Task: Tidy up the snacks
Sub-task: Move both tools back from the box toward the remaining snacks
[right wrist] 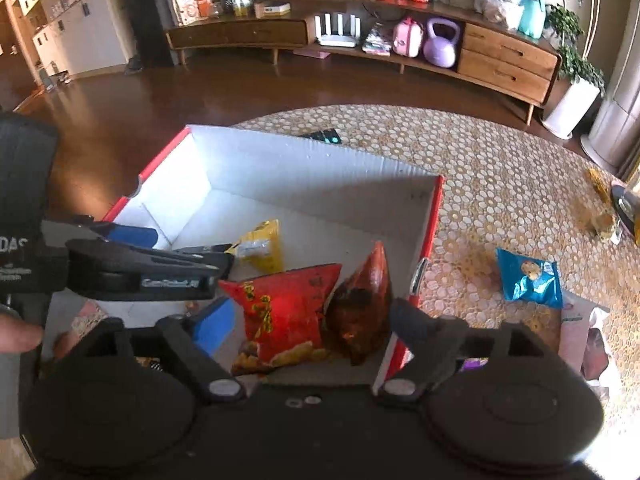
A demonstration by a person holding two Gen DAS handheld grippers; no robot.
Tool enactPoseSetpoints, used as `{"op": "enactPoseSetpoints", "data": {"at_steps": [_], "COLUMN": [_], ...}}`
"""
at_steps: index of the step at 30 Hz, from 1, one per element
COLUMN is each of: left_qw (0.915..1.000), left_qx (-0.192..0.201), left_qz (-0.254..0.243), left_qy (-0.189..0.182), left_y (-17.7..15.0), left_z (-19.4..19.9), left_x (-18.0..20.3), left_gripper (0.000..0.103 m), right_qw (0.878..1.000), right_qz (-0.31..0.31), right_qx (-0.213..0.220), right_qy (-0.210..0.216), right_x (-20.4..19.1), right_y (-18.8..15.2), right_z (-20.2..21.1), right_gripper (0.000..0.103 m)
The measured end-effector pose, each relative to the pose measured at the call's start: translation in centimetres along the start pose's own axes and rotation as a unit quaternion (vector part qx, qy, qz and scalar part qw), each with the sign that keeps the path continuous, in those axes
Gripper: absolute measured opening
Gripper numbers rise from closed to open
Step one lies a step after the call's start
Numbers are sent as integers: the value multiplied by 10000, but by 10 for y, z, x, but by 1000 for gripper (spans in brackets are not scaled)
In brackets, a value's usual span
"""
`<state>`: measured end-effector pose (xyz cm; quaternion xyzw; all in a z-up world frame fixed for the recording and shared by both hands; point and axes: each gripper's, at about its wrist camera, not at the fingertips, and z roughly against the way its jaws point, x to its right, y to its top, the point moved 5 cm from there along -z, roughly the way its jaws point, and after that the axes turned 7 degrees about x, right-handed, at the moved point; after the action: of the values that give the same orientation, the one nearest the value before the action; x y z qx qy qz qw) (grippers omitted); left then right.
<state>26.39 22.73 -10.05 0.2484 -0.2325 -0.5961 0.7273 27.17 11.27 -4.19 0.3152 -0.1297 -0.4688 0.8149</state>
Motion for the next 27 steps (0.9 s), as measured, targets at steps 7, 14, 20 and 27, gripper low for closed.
{"op": "enactPoseSetpoints", "data": {"at_steps": [7, 14, 20, 27], "left_qw": [9992, 9982, 9970, 9950], "left_qx": [241, 453, 643, 751], "left_qz": [294, 264, 137, -81], "left_qy": [-140, -274, -418, -646], "left_y": [-2, -5, -10, -13], "left_z": [38, 73, 99, 124], "left_x": [-7, 2, 22, 57], "left_gripper": [78, 79, 79, 79], "right_qw": [9997, 9991, 9980, 9964], "right_qz": [-74, -22, -108, -321], "right_qx": [169, 342, 555, 751], "right_qy": [146, 246, 282, 222], "right_x": [-4, -10, -6, 24], "right_y": [-3, -9, -14, -28], "right_z": [24, 54, 89, 129], "right_gripper": [101, 102, 103, 103]}}
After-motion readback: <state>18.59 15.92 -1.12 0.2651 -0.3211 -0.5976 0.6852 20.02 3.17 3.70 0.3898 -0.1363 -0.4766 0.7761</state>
